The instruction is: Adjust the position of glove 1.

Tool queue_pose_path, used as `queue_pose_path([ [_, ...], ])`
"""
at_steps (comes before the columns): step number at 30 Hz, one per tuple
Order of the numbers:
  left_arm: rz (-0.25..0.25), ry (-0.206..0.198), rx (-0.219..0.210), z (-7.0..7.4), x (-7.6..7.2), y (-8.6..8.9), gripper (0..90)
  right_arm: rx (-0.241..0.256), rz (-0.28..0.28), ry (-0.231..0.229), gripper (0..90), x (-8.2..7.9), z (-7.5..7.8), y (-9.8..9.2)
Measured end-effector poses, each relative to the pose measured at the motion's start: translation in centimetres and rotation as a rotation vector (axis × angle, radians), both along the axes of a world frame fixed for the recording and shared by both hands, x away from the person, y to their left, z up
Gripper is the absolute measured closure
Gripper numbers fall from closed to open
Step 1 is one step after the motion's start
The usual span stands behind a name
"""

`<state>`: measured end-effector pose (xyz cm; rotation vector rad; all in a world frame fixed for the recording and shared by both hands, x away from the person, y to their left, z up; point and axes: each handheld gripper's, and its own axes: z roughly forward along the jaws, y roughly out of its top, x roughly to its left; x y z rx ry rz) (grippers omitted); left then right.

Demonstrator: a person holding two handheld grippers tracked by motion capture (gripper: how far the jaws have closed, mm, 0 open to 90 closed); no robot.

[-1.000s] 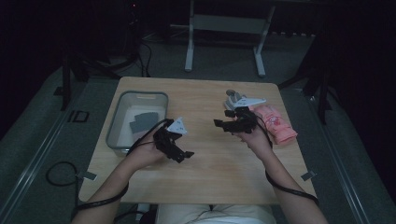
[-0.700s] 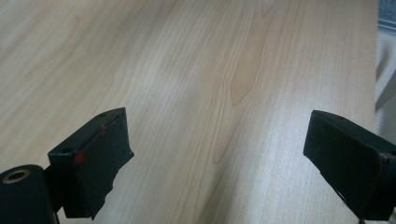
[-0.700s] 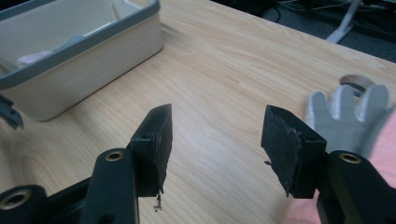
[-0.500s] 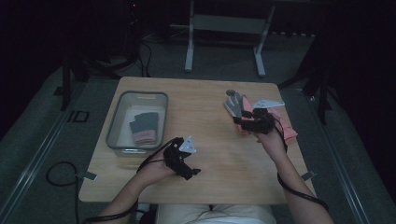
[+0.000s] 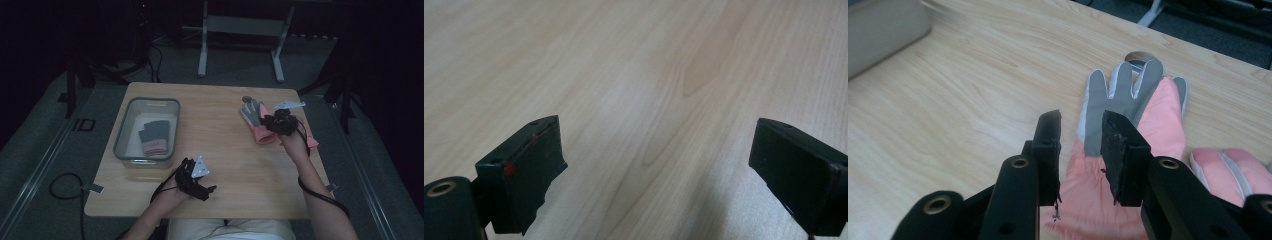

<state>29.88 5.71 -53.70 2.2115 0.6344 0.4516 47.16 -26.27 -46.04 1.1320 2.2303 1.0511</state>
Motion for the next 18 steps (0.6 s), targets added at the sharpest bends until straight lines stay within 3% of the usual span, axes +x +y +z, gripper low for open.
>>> queue_pose_path([
  [2,0.042,-0.014,-0.038,-0.1,-0.4,0.3,6.9,-0.017,-0.007,0.009,65.9,1.2,-0.3,0.4],
  [6,0.087,-0.03,-0.052,-0.2,-1.2,0.5,6.9,-0.024,-0.019,0.03,61.9,3.6,-0.8,1.1],
  [11,0.094,-0.023,-0.036,-0.5,-1.5,0.5,6.9,-0.041,-0.061,0.079,62.9,6.6,-2.7,1.2],
  [12,0.094,-0.023,-0.036,-0.5,-1.5,0.5,6.9,-0.041,-0.061,0.079,62.9,6.6,-2.7,1.2],
  [14,0.084,-0.024,0.001,-0.7,-1.6,0.2,6.9,-0.037,-0.085,0.119,63.6,7.5,-4.4,1.1],
  [18,0.077,-0.023,-0.005,-0.7,-1.8,0.3,6.8,-0.07,-0.107,0.139,61.1,7.8,-6.5,1.2],
])
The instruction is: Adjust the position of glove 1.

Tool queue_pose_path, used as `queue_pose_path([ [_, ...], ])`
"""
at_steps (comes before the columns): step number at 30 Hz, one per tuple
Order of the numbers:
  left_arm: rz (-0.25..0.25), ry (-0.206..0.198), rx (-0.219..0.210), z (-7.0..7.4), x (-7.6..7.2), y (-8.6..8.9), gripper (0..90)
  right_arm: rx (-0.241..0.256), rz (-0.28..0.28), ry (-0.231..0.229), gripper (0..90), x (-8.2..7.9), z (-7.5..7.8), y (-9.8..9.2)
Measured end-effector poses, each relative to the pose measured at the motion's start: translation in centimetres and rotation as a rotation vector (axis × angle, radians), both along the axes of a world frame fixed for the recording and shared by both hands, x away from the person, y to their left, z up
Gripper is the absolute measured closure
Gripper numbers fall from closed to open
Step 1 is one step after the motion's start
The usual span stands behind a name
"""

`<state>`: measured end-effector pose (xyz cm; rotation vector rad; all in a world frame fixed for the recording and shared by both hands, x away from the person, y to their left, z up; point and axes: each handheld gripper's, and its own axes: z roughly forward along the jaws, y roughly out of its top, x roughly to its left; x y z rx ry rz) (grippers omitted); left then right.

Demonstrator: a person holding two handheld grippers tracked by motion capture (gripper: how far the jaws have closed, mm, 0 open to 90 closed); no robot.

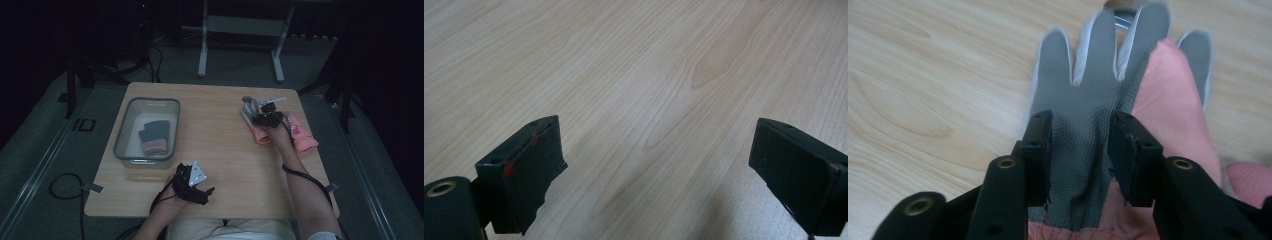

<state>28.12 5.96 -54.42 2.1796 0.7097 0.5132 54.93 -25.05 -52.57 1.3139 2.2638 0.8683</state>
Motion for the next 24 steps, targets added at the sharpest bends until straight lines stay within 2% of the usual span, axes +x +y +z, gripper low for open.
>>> queue_pose_path([
  [4,0.004,0.011,-0.022,0.0,0.0,0.2,6.9,-0.014,-0.016,-0.039,62.5,-0.3,-0.7,0.2],
  [6,0.002,0.009,-0.019,0.0,-0.1,0.2,6.9,-0.02,-0.013,-0.043,65.6,-0.3,-1.0,0.4],
  [11,0.006,0.002,-0.026,0.1,-0.1,0.3,6.9,-0.013,-0.001,-0.047,80.4,-0.4,-1.5,0.2],
  [13,0.006,0.003,-0.028,0.1,0.0,0.3,6.9,0.014,-0.012,-0.037,85.0,-0.3,-1.4,-0.1],
  [14,0.006,0.001,-0.025,0.0,-0.1,0.3,7.0,0.044,-0.025,-0.029,86.9,-0.3,-1.4,-0.3],
  [16,0.007,0.008,-0.024,0.0,0.0,0.4,7.0,0.076,-0.042,-0.039,87.6,-0.5,-1.1,-0.5],
  [17,0.007,0.011,-0.027,0.0,0.0,0.5,7.0,0.098,-0.057,-0.047,87.8,-0.7,-0.8,-0.6],
  [19,0.008,0.009,-0.024,-0.1,0.1,0.5,7.0,0.137,-0.054,-0.062,87.9,-1.2,0.0,-0.5],
  [24,0.004,0.012,-0.02,-0.1,0.1,0.6,7.0,0.157,-0.055,-0.128,88.0,-3.3,3.7,0.6],
])
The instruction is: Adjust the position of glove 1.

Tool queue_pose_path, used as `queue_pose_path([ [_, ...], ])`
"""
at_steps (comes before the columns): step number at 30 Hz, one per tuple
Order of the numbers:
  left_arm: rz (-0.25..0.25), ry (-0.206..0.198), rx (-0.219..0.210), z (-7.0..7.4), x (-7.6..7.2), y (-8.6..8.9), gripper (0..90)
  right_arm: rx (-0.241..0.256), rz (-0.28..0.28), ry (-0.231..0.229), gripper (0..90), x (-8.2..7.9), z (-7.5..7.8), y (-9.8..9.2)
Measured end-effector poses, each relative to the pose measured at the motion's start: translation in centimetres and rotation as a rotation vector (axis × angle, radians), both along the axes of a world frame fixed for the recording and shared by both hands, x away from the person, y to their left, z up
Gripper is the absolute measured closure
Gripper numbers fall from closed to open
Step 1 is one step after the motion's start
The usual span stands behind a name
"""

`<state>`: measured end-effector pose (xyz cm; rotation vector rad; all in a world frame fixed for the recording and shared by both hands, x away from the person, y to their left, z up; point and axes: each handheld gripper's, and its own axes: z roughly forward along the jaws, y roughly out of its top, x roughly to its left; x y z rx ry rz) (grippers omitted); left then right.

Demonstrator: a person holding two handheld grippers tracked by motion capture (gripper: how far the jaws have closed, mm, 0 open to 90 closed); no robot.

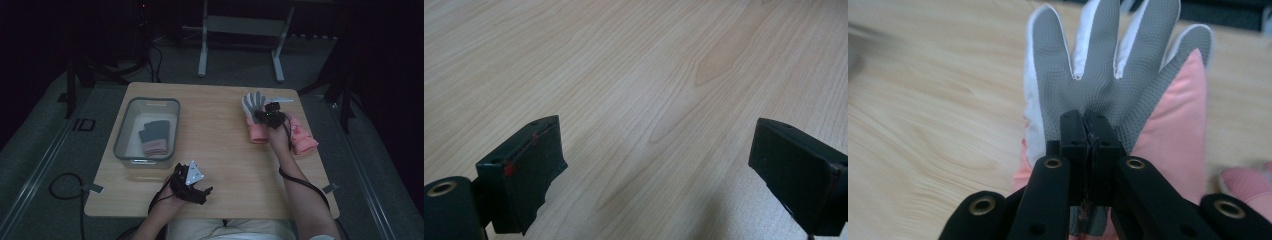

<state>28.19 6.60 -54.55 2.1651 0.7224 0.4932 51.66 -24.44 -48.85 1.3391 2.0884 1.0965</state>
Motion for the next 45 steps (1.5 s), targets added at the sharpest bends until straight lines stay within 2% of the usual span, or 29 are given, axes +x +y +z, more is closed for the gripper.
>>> queue_pose_path([
  [5,-0.008,-0.011,-0.008,0.1,-0.2,0.1,7.0,0.033,-0.012,-0.066,88.0,-3.5,4.1,1.6],
  [11,-0.022,-0.026,0.014,-0.2,-0.5,-0.1,7.0,0.072,-0.034,-0.111,88.0,-8.3,6.8,3.1],
  [12,-0.021,-0.033,0.003,-0.3,-0.5,-0.2,7.0,0.074,-0.037,-0.109,88.0,-8.8,6.9,3.3],
  [16,-0.039,-0.021,0.021,-0.6,-0.4,-0.2,7.0,0.092,-0.063,-0.084,88.0,-11.8,6.5,4.0],
  [17,-0.05,-0.01,0.028,-0.7,-0.4,-0.3,7.0,0.099,-0.071,-0.076,88.0,-12.7,6.2,4.1],
  [19,-0.052,-0.014,0.033,-0.6,-0.5,-0.4,7.0,0.118,-0.093,-0.068,87.9,-13.8,5.5,4.2],
  [23,-0.056,-0.012,0.025,-0.5,-0.5,-0.4,7.0,0.106,-0.113,-0.056,87.9,-15.4,3.5,4.8],
  [25,-0.055,-0.013,0.022,-0.3,-0.5,-0.4,7.0,0.115,-0.126,-0.033,87.9,-15.5,2.5,5.0],
  [29,-0.056,-0.014,0.019,-0.3,-0.5,-0.4,7.0,0.096,-0.144,0.015,87.9,-15.0,0.3,5.8],
  [31,-0.056,-0.012,0.024,-0.4,-0.5,-0.4,7.0,0.08,-0.151,0.021,87.9,-14.7,-0.3,6.1],
  [41,-0.056,-0.011,0.035,-0.6,-0.5,-0.4,7.0,0.026,-0.13,0.089,86.5,-12.3,-3.7,8.7],
  [45,-0.054,-0.01,0.039,-0.6,-0.4,-0.3,7.0,-0.004,-0.107,0.098,85.4,-11.6,-4.6,9.5],
])
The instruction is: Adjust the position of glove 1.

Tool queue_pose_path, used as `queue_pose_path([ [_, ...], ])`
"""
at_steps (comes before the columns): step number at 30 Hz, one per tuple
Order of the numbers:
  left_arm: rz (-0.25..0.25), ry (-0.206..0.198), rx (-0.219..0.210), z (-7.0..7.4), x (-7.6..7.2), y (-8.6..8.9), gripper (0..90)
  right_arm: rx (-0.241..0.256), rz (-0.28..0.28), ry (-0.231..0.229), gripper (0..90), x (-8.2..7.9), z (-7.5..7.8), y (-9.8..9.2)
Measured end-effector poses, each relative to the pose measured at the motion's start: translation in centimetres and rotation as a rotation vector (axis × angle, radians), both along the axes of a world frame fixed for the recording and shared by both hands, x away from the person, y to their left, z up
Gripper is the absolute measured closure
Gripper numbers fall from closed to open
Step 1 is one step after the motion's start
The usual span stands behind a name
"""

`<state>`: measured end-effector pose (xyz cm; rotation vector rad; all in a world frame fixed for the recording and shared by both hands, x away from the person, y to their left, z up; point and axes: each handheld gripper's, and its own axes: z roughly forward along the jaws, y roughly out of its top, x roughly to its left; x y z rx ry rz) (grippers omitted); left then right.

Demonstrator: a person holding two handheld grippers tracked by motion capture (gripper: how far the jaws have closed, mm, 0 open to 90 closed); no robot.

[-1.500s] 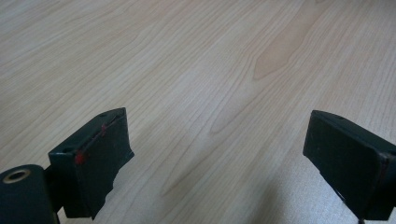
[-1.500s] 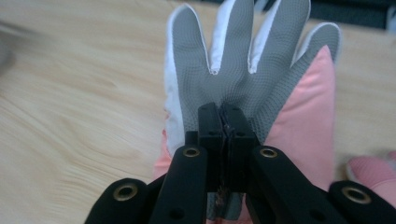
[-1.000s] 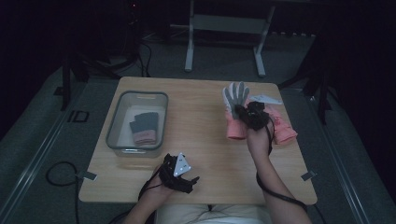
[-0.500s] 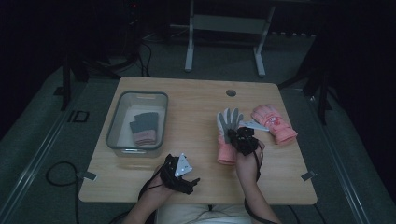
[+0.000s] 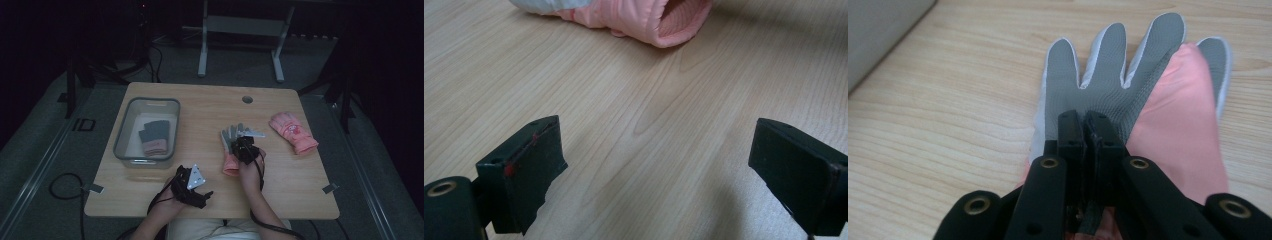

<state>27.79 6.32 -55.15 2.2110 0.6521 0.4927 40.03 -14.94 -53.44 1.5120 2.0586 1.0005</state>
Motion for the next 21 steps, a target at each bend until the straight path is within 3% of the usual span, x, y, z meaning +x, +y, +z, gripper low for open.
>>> queue_pose_path([
  [5,0.003,-0.001,0.006,-0.1,0.0,0.1,7.0,0.005,-0.002,0.002,82.3,0.5,-0.4,0.1],
  [9,0.0,0.001,0.007,-0.1,0.0,0.1,7.0,0.03,0.015,-0.01,71.0,0.3,0.4,0.0],
  [15,-0.002,0.002,0.01,-0.1,0.0,0.2,7.0,0.044,0.11,-0.092,64.9,-0.5,3.7,-1.6],
  [21,-0.006,0.003,0.009,0.0,0.0,0.1,7.0,0.018,0.157,-0.193,64.4,-0.4,7.0,-6.0],
])
